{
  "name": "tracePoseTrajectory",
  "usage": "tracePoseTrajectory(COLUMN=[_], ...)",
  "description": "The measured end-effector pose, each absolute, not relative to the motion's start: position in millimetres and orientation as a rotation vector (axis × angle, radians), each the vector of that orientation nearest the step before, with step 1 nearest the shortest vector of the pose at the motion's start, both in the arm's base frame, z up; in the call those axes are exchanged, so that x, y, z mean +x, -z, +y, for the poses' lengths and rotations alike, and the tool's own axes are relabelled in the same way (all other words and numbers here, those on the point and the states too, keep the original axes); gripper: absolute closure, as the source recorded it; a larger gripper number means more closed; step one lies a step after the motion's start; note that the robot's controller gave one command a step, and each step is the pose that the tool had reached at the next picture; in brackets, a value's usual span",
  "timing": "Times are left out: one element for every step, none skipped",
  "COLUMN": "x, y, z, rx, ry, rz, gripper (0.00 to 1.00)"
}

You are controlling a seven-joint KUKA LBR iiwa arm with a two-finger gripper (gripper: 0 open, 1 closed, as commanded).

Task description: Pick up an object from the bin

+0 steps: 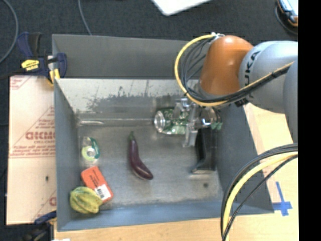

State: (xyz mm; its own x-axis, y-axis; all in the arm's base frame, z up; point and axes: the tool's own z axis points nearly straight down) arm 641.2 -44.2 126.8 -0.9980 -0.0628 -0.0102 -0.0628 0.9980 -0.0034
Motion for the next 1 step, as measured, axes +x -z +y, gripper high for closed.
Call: tracePoseTrajectory(x=[644.1], y=[-92.7], z=[-39.0], rx=[-0.127], ry=[0.002], rz=[3.131], gripper=[0.0])
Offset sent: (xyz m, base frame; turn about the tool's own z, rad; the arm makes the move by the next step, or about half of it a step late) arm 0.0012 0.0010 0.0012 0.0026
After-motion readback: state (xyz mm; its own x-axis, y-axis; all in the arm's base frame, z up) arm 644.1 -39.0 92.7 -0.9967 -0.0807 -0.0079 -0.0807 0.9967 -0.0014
